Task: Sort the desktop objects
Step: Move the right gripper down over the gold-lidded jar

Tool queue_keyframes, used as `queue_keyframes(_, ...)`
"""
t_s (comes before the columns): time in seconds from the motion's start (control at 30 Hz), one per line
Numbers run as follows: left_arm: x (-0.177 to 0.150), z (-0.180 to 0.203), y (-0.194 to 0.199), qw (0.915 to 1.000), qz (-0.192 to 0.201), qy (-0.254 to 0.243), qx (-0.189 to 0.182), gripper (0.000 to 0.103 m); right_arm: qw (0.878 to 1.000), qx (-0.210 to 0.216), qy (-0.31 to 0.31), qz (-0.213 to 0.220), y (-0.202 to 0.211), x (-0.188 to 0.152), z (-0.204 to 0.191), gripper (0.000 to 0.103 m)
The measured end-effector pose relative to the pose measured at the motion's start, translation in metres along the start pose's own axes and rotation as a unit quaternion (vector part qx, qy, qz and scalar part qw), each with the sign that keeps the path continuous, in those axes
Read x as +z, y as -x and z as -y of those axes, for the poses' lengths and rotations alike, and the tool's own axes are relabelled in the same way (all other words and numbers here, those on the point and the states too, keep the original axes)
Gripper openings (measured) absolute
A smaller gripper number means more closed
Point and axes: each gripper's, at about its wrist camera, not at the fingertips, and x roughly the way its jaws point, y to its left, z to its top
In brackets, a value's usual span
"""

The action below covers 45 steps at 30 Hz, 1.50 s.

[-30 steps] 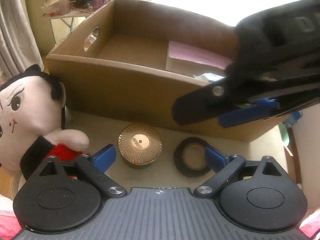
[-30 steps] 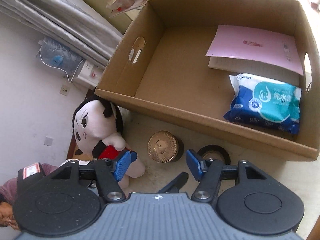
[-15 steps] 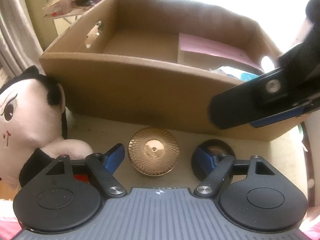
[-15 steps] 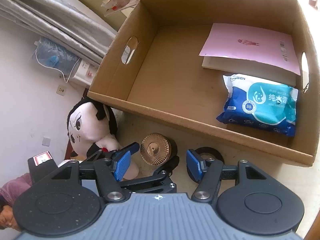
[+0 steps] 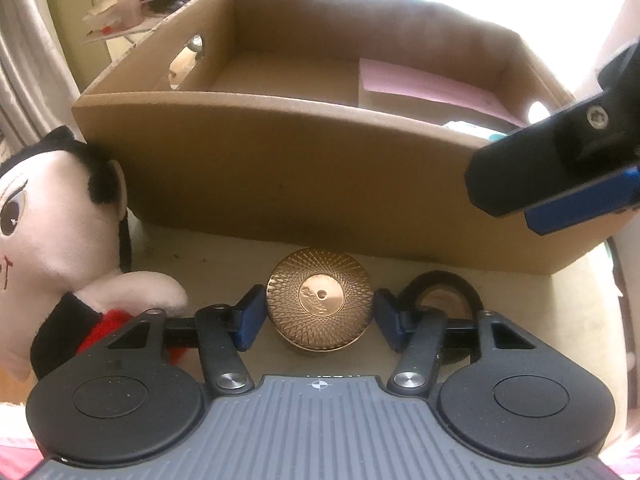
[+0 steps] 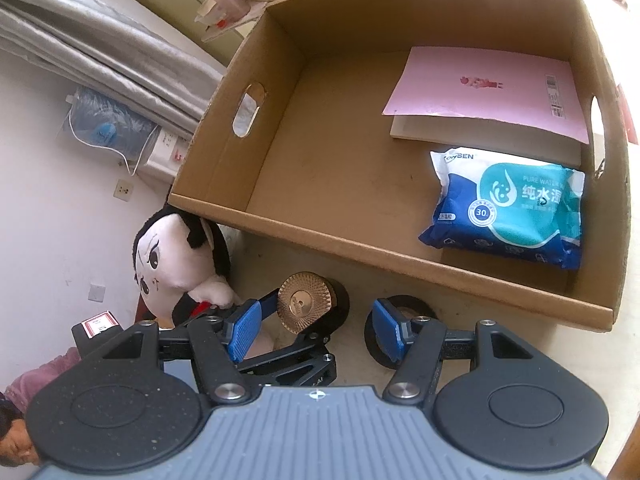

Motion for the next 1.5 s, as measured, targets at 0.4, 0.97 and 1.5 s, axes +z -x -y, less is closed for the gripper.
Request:
queue_keyframes(0.4, -0.026, 0.014, 0.019, 0.9991, -0.017, -0.025, -0.029, 0.058, 1.000, 0.004, 0.003, -0.005, 0.001, -0.005, 0.000, 0.065)
queue_keyframes(0.97, -0.043, 0.014, 0.028, 0.9972, 0.019, -0.057, -0.044, 0.081, 1.000, 0.002, 0.019, -0.016, -0.004, -0.017, -0.013, 0.065)
queue_keyframes(1.5, -0.046, -0.001, 0.048, 0.9948, 0.068, -0.004, -0.076, 0.103, 0.999, -0.006, 0.037, -0.023, -0.011, -0.021, -0.025, 0.065)
